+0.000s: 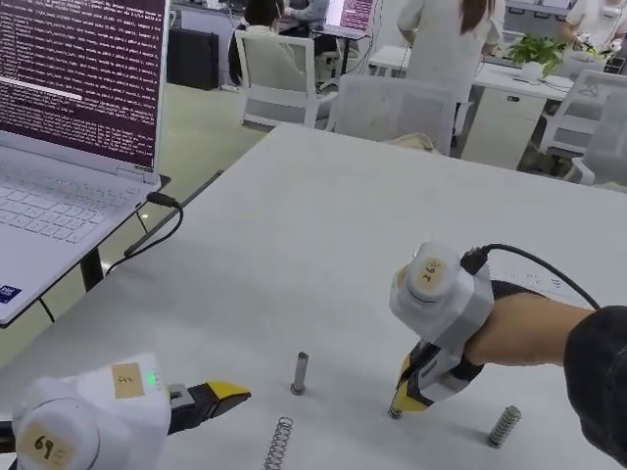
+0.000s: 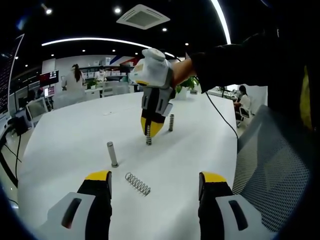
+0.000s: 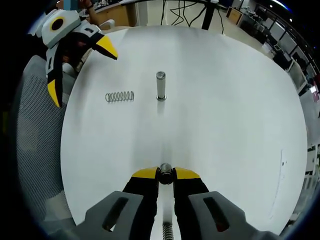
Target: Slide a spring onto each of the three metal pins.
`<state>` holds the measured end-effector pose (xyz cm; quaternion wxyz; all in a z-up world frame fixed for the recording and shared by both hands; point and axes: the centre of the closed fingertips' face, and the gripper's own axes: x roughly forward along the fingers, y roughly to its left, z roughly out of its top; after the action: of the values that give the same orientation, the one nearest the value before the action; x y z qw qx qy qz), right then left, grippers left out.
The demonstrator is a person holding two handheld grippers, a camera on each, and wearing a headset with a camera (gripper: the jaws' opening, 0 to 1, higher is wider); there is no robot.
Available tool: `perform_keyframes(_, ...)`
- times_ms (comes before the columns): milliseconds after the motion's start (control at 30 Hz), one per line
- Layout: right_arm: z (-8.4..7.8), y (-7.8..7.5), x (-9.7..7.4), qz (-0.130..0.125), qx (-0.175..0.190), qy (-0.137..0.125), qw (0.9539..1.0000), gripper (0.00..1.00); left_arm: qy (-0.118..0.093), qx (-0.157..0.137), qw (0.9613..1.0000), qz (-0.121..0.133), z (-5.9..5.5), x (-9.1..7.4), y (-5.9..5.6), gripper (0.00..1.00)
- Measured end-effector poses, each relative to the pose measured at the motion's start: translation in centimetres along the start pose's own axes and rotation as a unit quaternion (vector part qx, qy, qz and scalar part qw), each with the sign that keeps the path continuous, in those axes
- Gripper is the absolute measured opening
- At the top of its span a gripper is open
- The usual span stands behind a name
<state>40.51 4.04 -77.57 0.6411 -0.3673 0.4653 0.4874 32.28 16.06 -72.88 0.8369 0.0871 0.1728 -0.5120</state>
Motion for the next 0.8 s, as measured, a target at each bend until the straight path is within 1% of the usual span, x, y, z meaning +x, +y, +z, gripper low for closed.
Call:
perform_keyframes(333,-0.06,0.0,0.05,-0.001,-0.002,0.002,1.0,0.09,0.001,0.001,1.0,0.0,-0.03,0.02,-0.11,0.67)
perform_keyframes(533,-0.02,-0.04,0.04,-0.004,-0.002,0.0,1.0,0.14,0.002,-0.002,1.0,0.002,-0.29,0.1,0.04,0.66)
perform_keyframes(800,-0.1,0.15,-0.38,-0.009,0.004,-0.013,0.9999,0.22,0.006,-0.003,1.0,0.002,-0.56,0.44,0.11,0.64)
